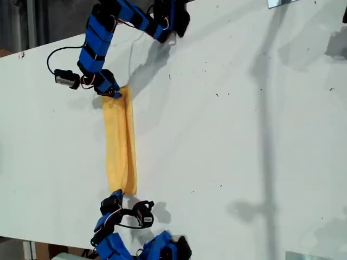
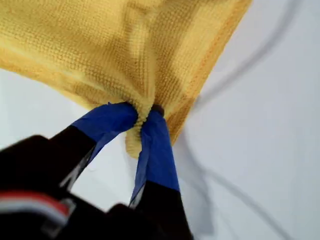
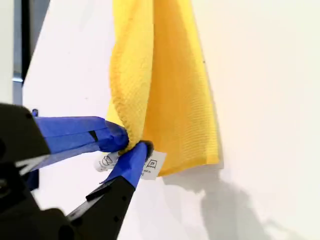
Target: Grasp corners of a square towel and fold twice.
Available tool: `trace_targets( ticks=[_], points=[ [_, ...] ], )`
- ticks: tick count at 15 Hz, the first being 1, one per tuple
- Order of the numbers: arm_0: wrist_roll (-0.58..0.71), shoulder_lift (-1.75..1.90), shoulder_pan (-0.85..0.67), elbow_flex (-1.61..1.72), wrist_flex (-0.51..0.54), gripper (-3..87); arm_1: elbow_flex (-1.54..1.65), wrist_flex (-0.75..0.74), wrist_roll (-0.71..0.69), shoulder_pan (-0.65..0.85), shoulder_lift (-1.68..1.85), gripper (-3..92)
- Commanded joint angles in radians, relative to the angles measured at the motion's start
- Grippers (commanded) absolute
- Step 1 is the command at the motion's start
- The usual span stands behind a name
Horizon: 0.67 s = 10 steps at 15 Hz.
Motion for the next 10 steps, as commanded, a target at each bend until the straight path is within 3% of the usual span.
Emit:
trace_targets(
  ticks=[1, 10],
  points=[
    [-0.049, 0.094, 0.015, 0.104, -0.037, -0.4, 0.006, 0.014, 0.008, 0.0, 0.074, -0.1],
    [0.002, -0.178, -0.147, 0.025, -0.089, -0.4, 0.0, 0.005, 0.008, -0.018, 0.077, -0.1]
  ],
)
